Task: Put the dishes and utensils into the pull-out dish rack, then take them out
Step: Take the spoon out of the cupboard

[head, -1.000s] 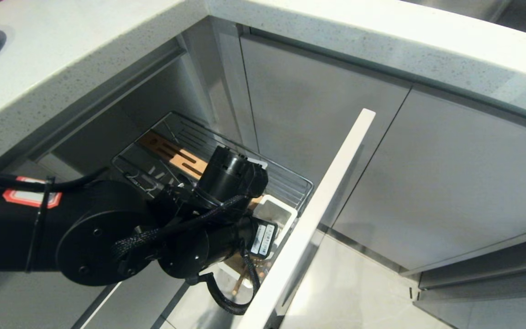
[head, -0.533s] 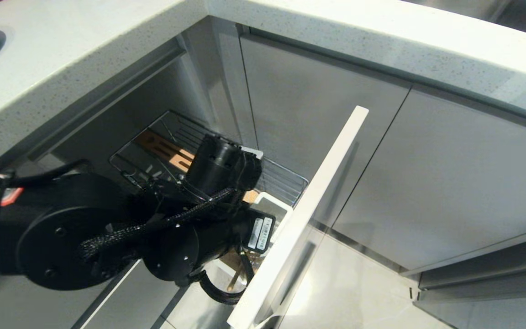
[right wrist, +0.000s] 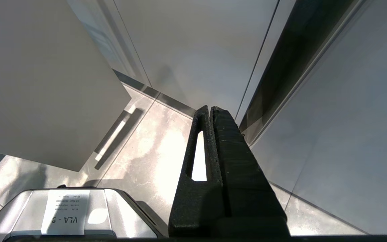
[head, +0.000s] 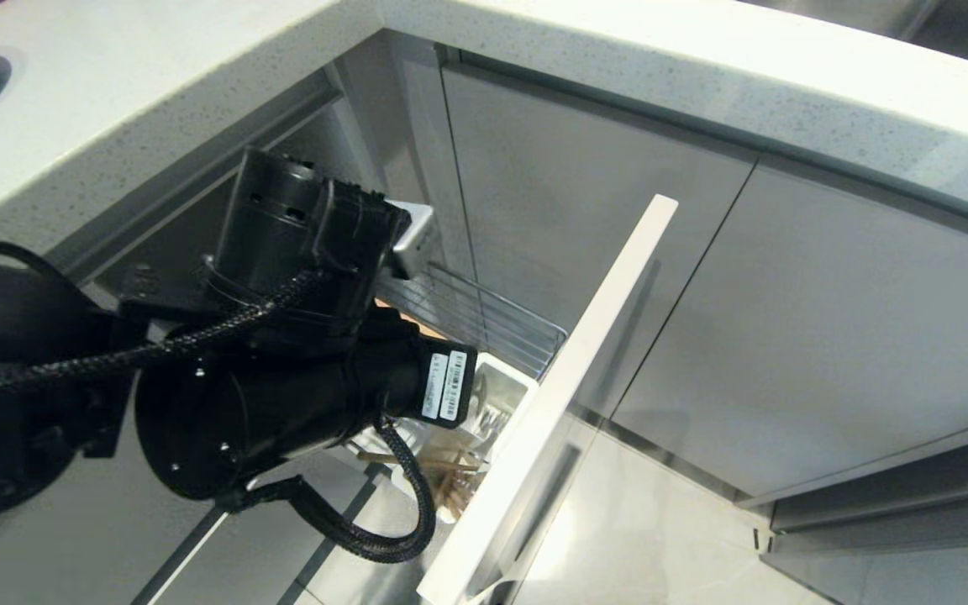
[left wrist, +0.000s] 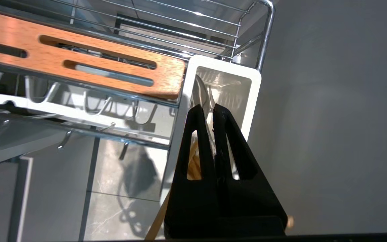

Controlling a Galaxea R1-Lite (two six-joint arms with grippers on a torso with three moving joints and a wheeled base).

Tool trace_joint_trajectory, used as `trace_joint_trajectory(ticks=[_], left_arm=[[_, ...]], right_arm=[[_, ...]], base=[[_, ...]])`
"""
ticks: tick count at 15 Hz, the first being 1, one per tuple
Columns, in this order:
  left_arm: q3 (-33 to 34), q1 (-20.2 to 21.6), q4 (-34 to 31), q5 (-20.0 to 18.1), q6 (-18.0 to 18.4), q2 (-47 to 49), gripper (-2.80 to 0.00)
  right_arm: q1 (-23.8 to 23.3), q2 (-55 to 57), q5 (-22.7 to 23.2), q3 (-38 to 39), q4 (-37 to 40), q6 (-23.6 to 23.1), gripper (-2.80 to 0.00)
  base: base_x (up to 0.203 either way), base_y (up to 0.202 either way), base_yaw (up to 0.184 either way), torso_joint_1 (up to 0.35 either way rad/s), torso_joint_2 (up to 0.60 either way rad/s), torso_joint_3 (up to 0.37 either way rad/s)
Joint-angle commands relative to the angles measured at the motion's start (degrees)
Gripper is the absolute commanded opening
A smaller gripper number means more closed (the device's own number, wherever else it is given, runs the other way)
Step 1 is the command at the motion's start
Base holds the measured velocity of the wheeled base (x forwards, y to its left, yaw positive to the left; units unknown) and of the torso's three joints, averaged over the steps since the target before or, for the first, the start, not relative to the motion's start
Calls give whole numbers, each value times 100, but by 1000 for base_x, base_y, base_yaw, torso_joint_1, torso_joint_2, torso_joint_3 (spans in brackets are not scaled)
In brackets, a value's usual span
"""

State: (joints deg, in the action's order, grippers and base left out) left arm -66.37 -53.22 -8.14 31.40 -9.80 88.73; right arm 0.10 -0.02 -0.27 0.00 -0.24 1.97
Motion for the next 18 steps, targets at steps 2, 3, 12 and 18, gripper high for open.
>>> trace_joint_trajectory(ticks=[2, 3, 12, 18], left_arm=[[-133, -4, -92, 78, -5, -356, -280], [-163, -4, -98, 150, -5, -442, -280], [-372, -136, -84, 227, 3, -1117, -280], [-442, -162, 661, 253, -57, -1643, -280]], right_arm=[[4, -24, 0, 9, -2, 1, -280], [-2, -24, 0, 9, -2, 5, -280], [7, -24, 0, 9, -2, -4, -280], [7, -24, 0, 9, -2, -4, -280]], base=[[0, 0, 0, 0, 0, 0], [0, 0, 0, 0, 0, 0], [0, 0, 0, 0, 0, 0], [0, 0, 0, 0, 0, 0]])
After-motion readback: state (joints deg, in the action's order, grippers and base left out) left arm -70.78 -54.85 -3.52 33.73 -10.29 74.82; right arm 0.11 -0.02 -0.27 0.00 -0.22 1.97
